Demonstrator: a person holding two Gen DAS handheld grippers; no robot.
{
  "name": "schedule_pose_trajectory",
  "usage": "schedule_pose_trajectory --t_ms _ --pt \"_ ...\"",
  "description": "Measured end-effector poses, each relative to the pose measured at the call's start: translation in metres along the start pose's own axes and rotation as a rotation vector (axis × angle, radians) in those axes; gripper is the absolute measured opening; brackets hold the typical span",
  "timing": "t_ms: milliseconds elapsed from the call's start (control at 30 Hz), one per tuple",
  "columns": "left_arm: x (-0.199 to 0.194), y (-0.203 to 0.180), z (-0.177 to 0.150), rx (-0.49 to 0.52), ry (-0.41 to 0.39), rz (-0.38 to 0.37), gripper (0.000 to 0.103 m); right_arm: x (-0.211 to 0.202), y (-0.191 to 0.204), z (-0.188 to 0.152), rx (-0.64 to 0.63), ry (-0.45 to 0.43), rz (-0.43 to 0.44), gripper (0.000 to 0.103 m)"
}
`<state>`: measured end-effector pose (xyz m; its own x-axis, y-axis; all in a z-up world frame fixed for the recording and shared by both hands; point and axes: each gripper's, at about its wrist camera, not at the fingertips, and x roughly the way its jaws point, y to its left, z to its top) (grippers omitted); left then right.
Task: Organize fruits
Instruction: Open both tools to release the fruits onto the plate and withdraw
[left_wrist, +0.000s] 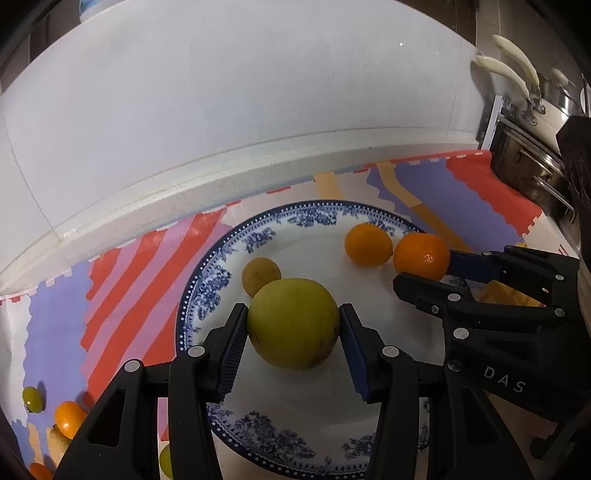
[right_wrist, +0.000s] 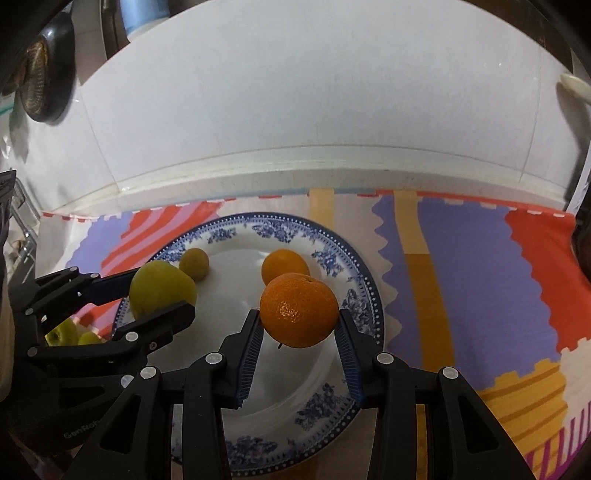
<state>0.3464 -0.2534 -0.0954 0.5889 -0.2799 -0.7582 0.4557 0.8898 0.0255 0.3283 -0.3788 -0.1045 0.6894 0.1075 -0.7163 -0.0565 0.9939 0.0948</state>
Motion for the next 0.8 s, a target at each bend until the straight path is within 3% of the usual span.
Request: schedule_pose_trajectory --t_ms 433,600,800 --pt "0.004 0.002 0.0 0.002 0.001 0.0 0.049 0.011 0.0 0.003 0.006 0.019 0.012 0.042" --pt "-0.007 0.003 0.002 0.004 -0.032 0.026 0.055 0.004 0.0 0.003 0.015 0.007 0.004 0.048" --pt "-0.028 0.006 0.002 -0.007 -0.074 0.04 0.057 -0.013 0.004 0.005 0.02 -0.016 -0.004 0.049"
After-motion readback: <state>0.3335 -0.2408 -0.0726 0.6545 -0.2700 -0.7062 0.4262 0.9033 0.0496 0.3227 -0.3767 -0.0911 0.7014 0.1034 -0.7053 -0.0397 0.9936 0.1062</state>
